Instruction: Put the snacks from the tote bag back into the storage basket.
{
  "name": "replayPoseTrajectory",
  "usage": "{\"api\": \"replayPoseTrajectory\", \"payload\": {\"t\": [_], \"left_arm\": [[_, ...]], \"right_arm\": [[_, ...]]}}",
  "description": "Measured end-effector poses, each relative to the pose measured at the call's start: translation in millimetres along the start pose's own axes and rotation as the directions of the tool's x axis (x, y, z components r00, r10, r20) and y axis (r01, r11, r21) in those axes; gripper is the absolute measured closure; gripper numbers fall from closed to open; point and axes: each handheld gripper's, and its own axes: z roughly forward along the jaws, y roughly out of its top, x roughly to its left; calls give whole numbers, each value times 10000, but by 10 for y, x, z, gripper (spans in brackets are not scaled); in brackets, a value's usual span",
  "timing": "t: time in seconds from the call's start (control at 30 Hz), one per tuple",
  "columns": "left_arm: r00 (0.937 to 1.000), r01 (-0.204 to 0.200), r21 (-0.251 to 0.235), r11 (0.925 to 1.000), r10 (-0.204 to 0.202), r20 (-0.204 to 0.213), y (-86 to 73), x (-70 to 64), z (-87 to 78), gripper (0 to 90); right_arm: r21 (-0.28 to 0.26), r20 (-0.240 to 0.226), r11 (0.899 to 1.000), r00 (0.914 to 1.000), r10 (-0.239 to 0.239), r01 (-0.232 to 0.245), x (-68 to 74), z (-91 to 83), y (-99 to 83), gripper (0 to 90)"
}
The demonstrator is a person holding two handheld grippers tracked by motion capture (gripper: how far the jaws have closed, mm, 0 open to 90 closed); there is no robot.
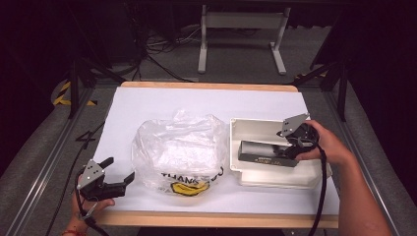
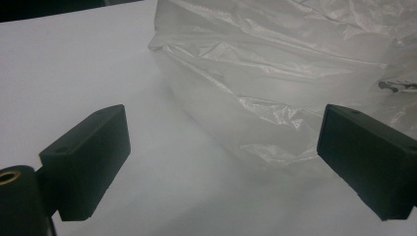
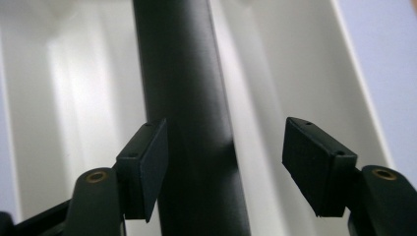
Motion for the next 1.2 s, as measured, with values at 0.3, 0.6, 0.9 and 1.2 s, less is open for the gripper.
{"api": "replayPoseTrajectory", "payload": {"t": [0.3,0.6,0.9,1.2], "left_arm": [[9999,-94,-19,10000,94,51,-1,-4,-6,67],[10000,-1,-7,10000,1,73,-1,2,-3,66],[10000,-10,11,10000,10,36,-1,-2,0,65],[10000,-15,9,10000,15,30,-1,-2,-2,65]], "right_arm": [[-539,1041,9958,9914,788,-735,79,-77,55,319],[-890,1355,9890,9823,1297,-1183,136,-156,59,272],[-1053,1719,9786,9660,1933,-1770,166,-178,3,230],[-1368,2240,9649,9418,2507,-2244,245,-226,-36,180]]}}
